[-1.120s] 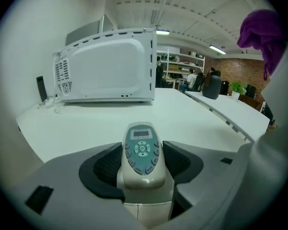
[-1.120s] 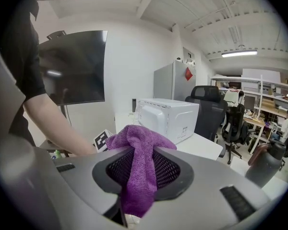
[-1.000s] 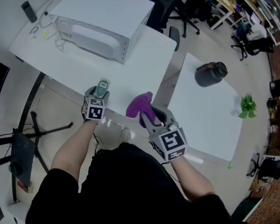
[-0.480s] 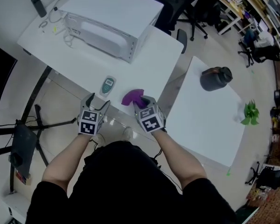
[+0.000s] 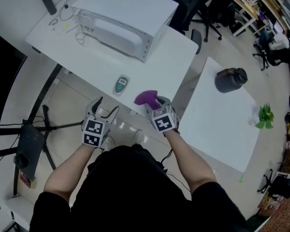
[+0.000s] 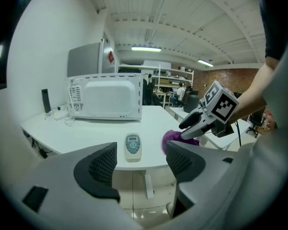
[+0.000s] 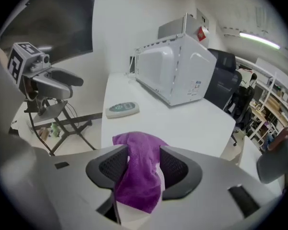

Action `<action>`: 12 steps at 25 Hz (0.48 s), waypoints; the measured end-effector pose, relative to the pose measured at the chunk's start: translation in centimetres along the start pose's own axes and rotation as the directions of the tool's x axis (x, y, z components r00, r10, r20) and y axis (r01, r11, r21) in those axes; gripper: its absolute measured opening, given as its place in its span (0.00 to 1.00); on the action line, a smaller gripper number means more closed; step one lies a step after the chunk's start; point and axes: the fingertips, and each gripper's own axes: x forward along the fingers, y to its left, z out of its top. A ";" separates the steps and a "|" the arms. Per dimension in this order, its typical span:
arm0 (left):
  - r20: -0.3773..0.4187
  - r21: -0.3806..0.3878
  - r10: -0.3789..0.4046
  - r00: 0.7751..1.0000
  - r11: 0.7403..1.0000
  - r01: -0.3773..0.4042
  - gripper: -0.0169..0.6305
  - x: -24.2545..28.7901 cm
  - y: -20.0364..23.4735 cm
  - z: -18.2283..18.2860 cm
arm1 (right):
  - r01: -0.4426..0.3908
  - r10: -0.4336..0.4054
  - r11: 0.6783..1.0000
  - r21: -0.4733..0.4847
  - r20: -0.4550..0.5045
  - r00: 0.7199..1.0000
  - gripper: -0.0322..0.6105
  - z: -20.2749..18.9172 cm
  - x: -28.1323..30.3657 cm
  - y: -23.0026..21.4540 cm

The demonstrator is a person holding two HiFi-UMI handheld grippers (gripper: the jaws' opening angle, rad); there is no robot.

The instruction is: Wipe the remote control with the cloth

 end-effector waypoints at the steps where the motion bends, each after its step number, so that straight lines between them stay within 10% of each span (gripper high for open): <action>1: 0.016 0.000 0.000 1.000 1.000 0.000 0.49 -0.3 0.1 0.4 | 0.016 -0.016 1.000 -0.004 0.041 0.999 0.42 1.1 -1.5 0.0; 12: 0.247 0.150 -0.156 0.956 0.981 0.122 0.18 -6.7 -3.9 9.4 | 0.004 -0.026 0.999 0.051 0.429 0.903 0.14 11.3 -15.5 7.0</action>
